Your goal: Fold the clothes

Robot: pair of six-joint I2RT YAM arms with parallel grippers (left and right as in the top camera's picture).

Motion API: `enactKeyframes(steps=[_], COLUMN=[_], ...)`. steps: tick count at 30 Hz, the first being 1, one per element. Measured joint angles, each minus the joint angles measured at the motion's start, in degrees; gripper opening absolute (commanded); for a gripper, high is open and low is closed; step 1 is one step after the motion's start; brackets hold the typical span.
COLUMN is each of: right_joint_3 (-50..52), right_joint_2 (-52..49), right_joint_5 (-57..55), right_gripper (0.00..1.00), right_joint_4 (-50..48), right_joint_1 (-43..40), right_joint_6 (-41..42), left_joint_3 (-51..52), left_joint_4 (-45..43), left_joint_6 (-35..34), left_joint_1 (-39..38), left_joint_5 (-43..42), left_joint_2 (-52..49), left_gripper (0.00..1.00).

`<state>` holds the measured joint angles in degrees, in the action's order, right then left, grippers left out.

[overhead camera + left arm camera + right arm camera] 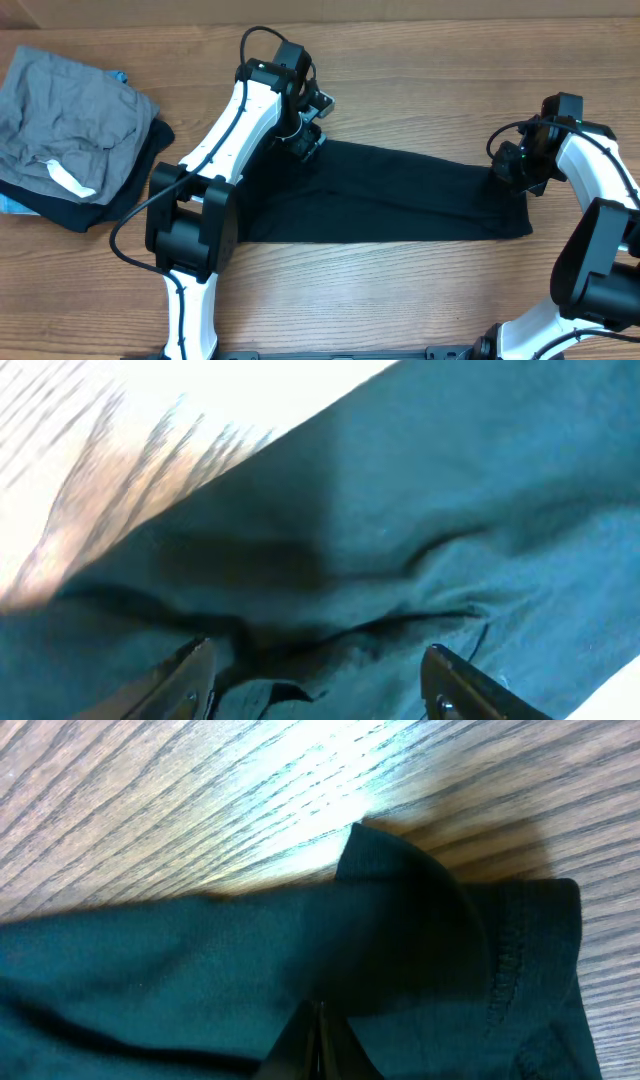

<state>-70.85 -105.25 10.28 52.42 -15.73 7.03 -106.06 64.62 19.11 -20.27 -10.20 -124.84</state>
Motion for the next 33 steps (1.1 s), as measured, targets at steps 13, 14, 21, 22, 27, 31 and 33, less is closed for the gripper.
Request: enactKeyframes(steps=[13, 14, 21, 22, 27, 31, 33], right_joint_3=[0.00, 0.00, 0.00, 0.00, 0.00, 0.00, 0.00], right_joint_2=[0.00, 0.00, 0.00, 0.00, 0.00, 0.00, 0.00], right_joint_5=[0.00, 0.02, 0.00, 0.00, 0.02, 0.02, -0.02], right_gripper=[0.04, 0.04, 0.04, 0.04, 0.04, 0.04, 0.04], right_joint_4=[0.02, 0.00, 0.00, -0.04, -0.28, -0.33, -0.33], right_joint_1=[0.02, 0.02, 0.02, 0.02, 0.02, 0.02, 0.02], right_joint_6=[0.00, 0.00, 0.00, 0.00, -0.02, 0.00, 0.00], left_joint_3=[1.60, 1.79, 2.08, 2.12, 2.23, 2.23, 2.27], left_joint_4=[0.46, 0.37, 0.55, 0.72, 1.14, 1.42, 1.44], left_joint_6=[20.55, 20.83, 22.27, 22.51, 23.10, 23.21, 23.47], left_joint_1=[0.00, 0.00, 0.00, 0.00, 0.00, 0.00, 0.00], left_joint_5=[-1.88, -1.88, -2.05, -2.05, -2.08, -1.99, -1.60], left_joint_2=[0.00, 0.00, -0.11, -0.20, -1.18, -3.39, -3.89], left_gripper=[0.66, 0.66, 0.58, 0.59, 0.59, 0.27, 0.21])
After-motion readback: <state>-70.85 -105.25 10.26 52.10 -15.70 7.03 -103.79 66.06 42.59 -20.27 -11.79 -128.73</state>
